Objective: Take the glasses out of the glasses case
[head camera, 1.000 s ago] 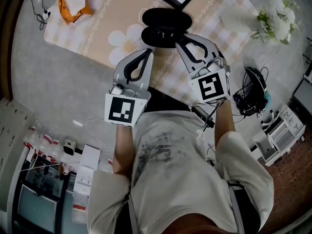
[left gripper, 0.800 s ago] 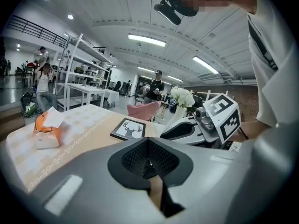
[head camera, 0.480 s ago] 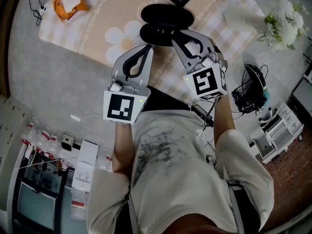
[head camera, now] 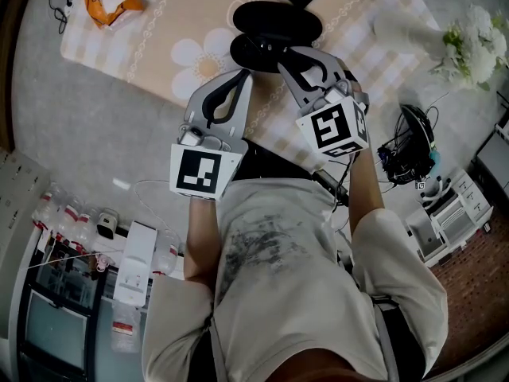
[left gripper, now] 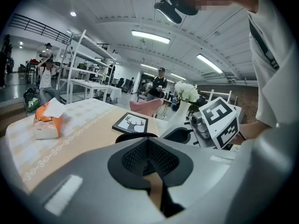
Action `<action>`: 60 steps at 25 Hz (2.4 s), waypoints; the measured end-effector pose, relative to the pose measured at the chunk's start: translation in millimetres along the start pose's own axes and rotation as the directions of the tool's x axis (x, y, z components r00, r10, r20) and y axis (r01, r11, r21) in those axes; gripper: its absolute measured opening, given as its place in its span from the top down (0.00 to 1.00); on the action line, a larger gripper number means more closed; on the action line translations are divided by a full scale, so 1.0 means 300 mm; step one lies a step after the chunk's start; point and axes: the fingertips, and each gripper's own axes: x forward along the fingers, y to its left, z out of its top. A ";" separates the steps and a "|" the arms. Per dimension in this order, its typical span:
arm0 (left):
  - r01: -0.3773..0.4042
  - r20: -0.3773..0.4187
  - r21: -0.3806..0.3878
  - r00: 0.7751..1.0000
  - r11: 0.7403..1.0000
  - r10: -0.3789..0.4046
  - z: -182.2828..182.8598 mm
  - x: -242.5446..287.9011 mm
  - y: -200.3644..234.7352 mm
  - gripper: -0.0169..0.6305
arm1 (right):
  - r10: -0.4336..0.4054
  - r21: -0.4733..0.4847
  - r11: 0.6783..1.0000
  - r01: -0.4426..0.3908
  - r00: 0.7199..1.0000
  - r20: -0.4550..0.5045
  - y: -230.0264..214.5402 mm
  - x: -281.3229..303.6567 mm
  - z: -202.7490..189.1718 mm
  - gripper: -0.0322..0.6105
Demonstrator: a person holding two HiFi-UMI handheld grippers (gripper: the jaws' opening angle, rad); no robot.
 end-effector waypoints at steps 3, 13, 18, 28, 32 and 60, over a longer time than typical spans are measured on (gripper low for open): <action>-0.005 -0.004 -0.006 1.000 1.000 0.005 -0.011 0.007 0.005 0.96 | 0.021 -0.014 1.000 -0.021 1.000 -0.005 0.011 0.017 -0.009 0.80; -0.015 -0.015 -0.031 1.000 0.999 0.014 -0.035 0.022 0.010 0.96 | 0.071 -0.089 0.993 -0.076 0.996 -0.059 0.035 0.076 -0.043 0.80; -0.021 -0.018 -0.043 1.000 0.999 0.020 -0.044 0.023 0.017 0.96 | 0.088 -0.129 0.987 -0.098 0.992 -0.087 0.045 0.100 -0.054 0.80; -0.024 -0.019 -0.055 1.000 0.998 0.023 -0.054 0.020 0.025 0.96 | 0.099 -0.233 0.963 -0.133 0.983 -0.153 0.069 0.142 -0.076 0.82; -0.023 -0.019 -0.057 1.000 0.998 0.022 -0.056 0.020 0.028 0.96 | 0.098 -0.268 0.953 -0.141 0.981 -0.165 0.075 0.148 -0.080 0.83; -0.014 -0.009 -0.056 1.000 0.998 0.014 -0.058 0.005 0.014 0.96 | 0.092 -0.268 0.954 -0.135 0.982 -0.165 0.071 0.130 -0.067 0.92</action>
